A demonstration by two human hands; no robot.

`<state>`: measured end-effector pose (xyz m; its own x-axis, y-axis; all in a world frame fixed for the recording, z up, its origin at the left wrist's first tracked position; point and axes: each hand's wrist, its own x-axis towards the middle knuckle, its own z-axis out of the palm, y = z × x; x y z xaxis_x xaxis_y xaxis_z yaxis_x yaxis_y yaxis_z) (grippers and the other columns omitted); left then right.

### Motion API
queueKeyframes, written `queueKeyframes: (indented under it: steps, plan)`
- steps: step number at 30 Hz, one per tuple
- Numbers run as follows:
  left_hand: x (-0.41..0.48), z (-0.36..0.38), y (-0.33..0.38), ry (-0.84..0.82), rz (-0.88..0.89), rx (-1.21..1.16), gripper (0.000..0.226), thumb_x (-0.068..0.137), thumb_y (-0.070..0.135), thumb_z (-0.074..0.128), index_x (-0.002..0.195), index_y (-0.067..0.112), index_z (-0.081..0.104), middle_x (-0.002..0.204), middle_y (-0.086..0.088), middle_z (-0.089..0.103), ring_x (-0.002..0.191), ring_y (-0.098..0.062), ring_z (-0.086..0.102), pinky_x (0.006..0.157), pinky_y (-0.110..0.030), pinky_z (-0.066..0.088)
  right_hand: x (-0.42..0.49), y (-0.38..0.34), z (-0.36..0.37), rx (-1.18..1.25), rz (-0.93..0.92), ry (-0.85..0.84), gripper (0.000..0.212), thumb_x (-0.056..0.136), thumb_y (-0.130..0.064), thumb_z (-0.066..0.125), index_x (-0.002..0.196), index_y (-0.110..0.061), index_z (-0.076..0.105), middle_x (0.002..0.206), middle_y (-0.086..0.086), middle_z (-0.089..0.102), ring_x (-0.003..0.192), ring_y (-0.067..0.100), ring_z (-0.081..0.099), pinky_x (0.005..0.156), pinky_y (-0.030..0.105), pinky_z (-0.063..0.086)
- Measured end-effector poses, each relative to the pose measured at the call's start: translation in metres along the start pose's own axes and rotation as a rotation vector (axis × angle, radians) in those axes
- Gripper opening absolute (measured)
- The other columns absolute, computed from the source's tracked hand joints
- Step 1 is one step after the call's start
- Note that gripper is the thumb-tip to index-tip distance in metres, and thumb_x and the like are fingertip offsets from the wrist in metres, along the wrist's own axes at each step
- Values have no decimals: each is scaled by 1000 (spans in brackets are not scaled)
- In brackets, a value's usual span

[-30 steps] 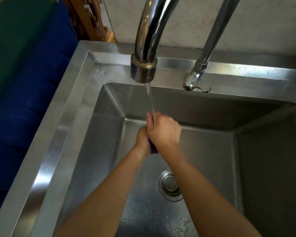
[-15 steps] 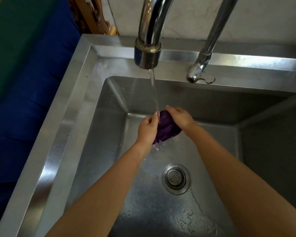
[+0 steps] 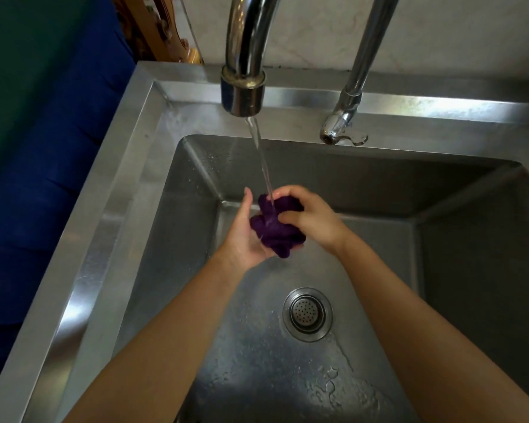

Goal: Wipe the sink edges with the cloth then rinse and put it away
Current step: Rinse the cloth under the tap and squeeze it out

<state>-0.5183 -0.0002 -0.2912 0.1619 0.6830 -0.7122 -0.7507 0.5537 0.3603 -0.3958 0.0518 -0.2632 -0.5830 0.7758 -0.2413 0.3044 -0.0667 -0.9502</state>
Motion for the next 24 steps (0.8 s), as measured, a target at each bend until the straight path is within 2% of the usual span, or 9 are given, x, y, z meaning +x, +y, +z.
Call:
queueKeyframes:
  steps: [3,5,6,10,14,16,19,21,24]
  plan:
    - [1,3,3,40,5,20,62,86,68,36,93,15,67,86,-7,73,74,-21,72,61,-32,58,-1,12,17,-344,-145,38,34,83,-21,49,112,-23,67,126,-6,62,118,17,46,108,31,27]
    - [1,4,2,55,36,9,55,90,61,38,99,16,67,93,-7,73,80,-19,72,68,-33,57,-1,15,20,-317,-84,56,32,94,-25,44,119,-24,63,140,-6,50,133,16,36,117,42,14]
    - [3,5,1,70,64,35,51,91,57,40,101,15,66,96,-8,72,82,-20,72,73,-35,56,-1,14,20,-204,-8,92,32,97,-22,42,125,-21,57,144,-2,46,135,15,34,118,40,13]
    - [10,8,-9,235,289,351,27,93,35,52,88,11,65,83,-10,66,62,-15,67,56,-26,53,-4,5,19,328,320,343,39,99,-29,38,136,-16,42,134,3,49,127,16,44,110,32,33]
    - [10,13,-11,277,583,467,21,96,18,47,89,15,66,90,-1,66,84,-12,62,84,-29,50,-9,1,17,525,450,138,20,95,-28,47,110,-21,59,101,-1,64,97,20,63,82,47,56]
    - [10,15,-5,353,605,494,22,98,20,42,104,13,62,99,0,64,88,-8,59,88,-29,48,-8,1,20,359,388,160,18,94,-27,51,105,-18,62,96,3,65,95,24,63,83,46,55]
    - [9,21,-2,478,277,575,44,95,51,36,113,18,57,111,-5,65,88,-16,61,73,-35,53,-1,3,26,-114,247,363,30,90,-23,56,116,-10,60,115,14,62,106,27,58,92,30,44]
    - [5,26,-6,423,155,558,55,90,64,34,113,21,61,101,-4,68,81,-15,64,57,-29,54,-2,0,28,-191,186,451,34,88,-20,57,120,-10,57,120,16,55,107,29,55,94,29,39]
    - [13,20,-1,392,211,310,46,88,58,44,95,18,65,85,-3,68,80,-18,64,50,-23,51,-9,-6,36,-347,34,402,35,90,-23,52,124,-12,56,120,16,56,109,34,52,99,37,39]
